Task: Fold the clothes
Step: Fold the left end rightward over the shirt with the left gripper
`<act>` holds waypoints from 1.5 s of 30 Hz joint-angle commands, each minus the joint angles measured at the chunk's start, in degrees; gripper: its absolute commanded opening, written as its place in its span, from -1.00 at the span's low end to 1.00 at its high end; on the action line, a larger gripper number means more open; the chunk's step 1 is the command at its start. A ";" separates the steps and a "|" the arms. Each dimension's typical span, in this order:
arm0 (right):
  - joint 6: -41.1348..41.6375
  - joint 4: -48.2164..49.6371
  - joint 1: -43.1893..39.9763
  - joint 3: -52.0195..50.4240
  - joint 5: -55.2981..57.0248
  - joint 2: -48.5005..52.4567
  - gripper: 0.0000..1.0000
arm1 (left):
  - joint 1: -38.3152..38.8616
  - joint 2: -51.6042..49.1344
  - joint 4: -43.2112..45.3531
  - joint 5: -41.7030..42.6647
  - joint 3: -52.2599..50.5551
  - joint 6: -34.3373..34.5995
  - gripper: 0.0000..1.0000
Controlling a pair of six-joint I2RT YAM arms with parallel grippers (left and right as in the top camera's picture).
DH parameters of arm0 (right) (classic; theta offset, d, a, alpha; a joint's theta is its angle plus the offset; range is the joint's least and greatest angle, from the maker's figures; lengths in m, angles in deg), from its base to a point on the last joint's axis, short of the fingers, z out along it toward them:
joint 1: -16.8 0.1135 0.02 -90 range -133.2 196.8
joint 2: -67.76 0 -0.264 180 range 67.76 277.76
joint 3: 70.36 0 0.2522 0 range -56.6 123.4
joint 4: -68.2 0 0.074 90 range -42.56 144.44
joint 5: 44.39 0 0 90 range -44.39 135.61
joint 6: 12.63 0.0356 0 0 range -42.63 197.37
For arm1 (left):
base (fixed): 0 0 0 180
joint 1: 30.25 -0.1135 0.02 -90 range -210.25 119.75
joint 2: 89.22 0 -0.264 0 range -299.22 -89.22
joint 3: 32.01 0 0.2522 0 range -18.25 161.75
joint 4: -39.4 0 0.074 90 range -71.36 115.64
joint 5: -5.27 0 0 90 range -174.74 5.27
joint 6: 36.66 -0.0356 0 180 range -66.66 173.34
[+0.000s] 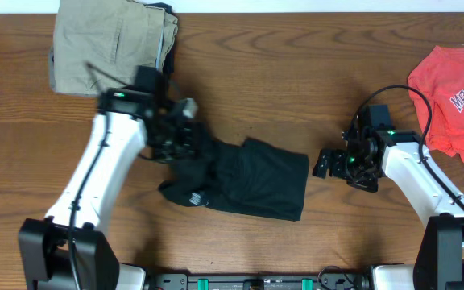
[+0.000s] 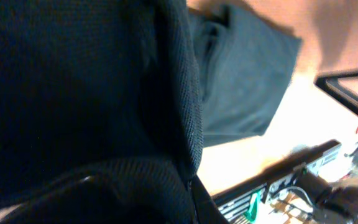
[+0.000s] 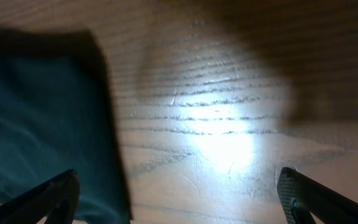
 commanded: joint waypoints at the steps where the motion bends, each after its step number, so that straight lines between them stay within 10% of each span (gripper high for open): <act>1: -0.66 0.57 0.04 -0.33 -0.96 -0.66 0.98 | 6.95 0.48 2.45 0.11 0.35 6.21 -0.88; 17: -0.63 1.49 0.04 -0.33 -0.98 -0.66 0.98 | 29.88 -6.03 15.82 -5.03 0.11 18.12 -0.88; 33: -0.68 0.28 0.00 -0.33 -0.98 -0.66 0.98 | 33.79 -13.94 29.92 -5.22 0.11 23.71 -0.87; 38: -0.66 0.09 -0.11 -0.31 -0.98 -0.66 0.98 | 33.79 -13.94 31.04 -5.25 0.11 23.69 0.07; 45: -0.85 -5.68 -4.46 3.91 -0.94 -0.68 0.98 | 33.42 -13.49 30.95 -5.22 0.13 23.54 0.18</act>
